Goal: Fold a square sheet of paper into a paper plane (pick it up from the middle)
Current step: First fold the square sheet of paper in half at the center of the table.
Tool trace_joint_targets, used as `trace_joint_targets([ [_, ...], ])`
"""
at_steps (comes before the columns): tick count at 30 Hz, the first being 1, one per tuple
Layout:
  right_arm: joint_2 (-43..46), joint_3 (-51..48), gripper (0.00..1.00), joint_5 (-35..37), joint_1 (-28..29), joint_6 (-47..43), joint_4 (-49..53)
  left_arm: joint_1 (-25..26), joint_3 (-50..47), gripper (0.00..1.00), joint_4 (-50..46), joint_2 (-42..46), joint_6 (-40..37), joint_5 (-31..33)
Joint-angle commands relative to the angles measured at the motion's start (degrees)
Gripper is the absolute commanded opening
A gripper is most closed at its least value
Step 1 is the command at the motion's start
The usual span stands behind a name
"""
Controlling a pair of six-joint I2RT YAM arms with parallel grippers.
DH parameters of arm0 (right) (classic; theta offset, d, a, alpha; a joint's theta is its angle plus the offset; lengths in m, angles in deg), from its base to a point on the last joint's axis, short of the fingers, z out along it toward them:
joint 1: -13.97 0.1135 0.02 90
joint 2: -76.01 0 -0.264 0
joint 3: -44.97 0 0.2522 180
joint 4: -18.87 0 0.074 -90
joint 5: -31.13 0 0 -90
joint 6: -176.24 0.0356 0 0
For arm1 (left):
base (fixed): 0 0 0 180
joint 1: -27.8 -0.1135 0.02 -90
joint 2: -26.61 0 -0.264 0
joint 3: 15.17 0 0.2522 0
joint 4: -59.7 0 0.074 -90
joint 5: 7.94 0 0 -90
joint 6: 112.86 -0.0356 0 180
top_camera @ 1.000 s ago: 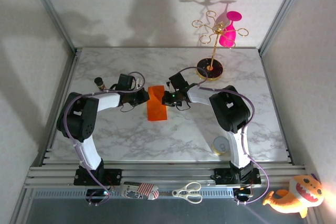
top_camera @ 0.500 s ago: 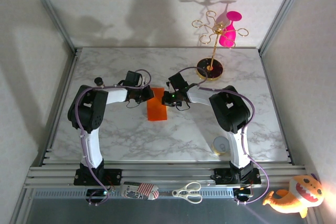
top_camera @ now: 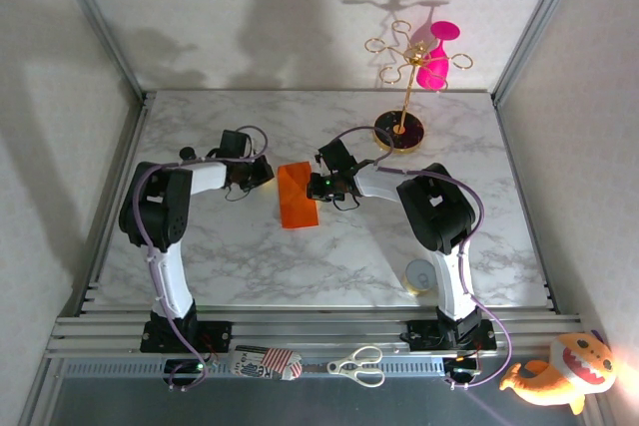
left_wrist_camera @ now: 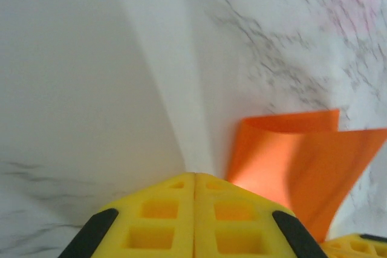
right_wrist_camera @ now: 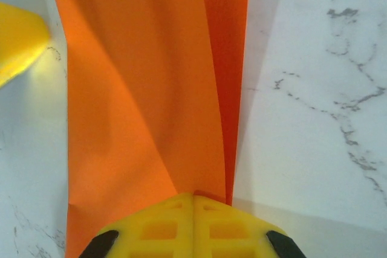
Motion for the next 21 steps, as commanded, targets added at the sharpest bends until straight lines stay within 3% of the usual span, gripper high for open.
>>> trace_joint_targets([
  [1, -9.13, -6.65, 0.00, 15.99, -1.69, -1.81, 20.06, 0.08, 0.31, 0.07, -0.35, 4.68, -1.15, 0.22],
  [4, -9.13, -6.51, 0.00, 15.99, -1.74, -1.78, 20.04, 2.49, 1.14, 0.08, 0.84, 5.24, -1.02, -3.34],
  [8, -9.35, -6.47, 0.00, 15.74, -1.75, -1.77, 19.97, 5.10, 4.52, 0.09, 0.34, 1.98, -1.02, -2.41],
  [21, -8.87, -7.31, 0.00, 16.45, -1.73, -2.47, 20.26, 3.55, 10.21, 0.08, -3.50, -8.88, -2.51, 1.56],
])
